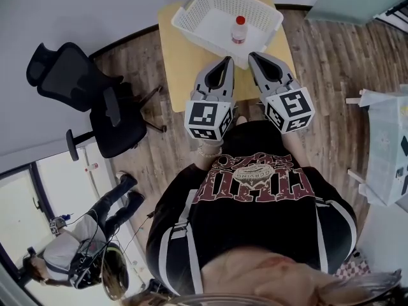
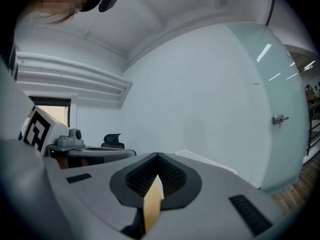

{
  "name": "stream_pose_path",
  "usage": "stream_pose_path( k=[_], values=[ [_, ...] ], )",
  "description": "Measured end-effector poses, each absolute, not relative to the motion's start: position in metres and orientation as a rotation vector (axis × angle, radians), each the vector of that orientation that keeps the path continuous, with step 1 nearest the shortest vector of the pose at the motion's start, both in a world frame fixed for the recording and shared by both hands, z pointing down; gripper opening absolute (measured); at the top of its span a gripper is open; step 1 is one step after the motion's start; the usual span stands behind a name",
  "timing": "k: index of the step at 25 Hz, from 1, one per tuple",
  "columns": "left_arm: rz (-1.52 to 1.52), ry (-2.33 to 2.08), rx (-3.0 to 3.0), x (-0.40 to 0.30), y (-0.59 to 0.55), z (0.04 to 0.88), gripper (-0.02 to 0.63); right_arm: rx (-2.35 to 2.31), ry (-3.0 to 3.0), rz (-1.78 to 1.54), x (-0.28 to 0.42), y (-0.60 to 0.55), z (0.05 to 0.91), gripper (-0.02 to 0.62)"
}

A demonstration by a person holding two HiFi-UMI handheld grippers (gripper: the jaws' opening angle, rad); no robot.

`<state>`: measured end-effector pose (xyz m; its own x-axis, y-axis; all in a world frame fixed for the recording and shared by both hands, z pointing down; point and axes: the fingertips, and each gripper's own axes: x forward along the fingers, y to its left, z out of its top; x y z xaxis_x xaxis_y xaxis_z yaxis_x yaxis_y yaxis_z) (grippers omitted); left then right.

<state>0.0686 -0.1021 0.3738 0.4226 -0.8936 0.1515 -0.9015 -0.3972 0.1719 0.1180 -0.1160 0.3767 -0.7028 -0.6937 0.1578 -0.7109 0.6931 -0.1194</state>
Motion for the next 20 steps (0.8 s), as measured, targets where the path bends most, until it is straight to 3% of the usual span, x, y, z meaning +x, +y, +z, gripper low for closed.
stream_pose_path(
  k=[20],
  values=[
    [0.054, -1.454, 2.533, 0.045, -0.159, 0.368, 0.046, 1.298, -2.748, 0.272, 0.093, -0.169, 0.377, 0.017]
  ],
)
